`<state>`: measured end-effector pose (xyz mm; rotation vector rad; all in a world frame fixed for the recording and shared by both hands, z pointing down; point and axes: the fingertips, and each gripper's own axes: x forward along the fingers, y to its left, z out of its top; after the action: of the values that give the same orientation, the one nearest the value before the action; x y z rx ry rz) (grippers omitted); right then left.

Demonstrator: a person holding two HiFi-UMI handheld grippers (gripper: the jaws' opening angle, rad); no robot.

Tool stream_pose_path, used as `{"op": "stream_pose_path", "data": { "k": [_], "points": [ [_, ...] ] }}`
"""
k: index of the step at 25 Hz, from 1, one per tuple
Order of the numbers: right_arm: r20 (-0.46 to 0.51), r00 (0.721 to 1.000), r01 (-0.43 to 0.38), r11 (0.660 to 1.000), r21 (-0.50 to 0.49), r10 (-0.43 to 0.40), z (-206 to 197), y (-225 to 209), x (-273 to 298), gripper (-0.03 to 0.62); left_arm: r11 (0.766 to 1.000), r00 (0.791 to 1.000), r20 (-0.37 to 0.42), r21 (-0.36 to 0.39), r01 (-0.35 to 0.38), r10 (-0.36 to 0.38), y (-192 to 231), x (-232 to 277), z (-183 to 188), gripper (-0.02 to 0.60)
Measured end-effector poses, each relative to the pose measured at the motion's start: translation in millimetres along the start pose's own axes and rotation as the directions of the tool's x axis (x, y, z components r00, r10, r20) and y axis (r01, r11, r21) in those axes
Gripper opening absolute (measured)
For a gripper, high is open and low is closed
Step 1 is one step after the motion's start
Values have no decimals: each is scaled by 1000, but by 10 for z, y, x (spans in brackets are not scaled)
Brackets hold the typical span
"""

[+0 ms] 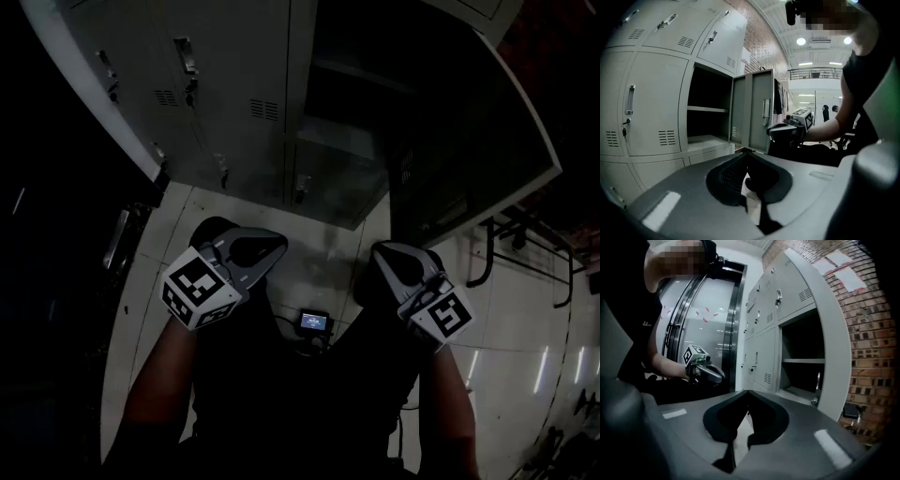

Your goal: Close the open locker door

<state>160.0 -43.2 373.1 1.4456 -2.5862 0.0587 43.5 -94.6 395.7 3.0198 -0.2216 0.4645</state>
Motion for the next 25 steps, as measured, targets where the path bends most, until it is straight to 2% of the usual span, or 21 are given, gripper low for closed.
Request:
{"op": "stream_pose_path", "data": {
  "k": [5,8,11,17,25],
  "points": [
    [3,1000,1,1000,1,-1,-3,-6,-2,2,1000,1000,-1,-2,3,-3,-5,5,0,12],
    [40,999,7,1000,16,-8,75,-15,-54,2,1000,1000,-1,-3,3,-3,-11,9,-1,12],
    [91,995,36,998,52,-40,188,-72,-194,2,1000,1000,0,-6,4,-4,-10,5,2,12],
    [98,988,117,992,49,-121,319,-261,-559,3,1000,1000,0,-6,5,-5,-1,10,8,12],
    [131,965,220,974,56,-226,382,-688,-1084,92,1000,1000,-2,-6,6,-6,-8,18,5,12]
  ]
}}
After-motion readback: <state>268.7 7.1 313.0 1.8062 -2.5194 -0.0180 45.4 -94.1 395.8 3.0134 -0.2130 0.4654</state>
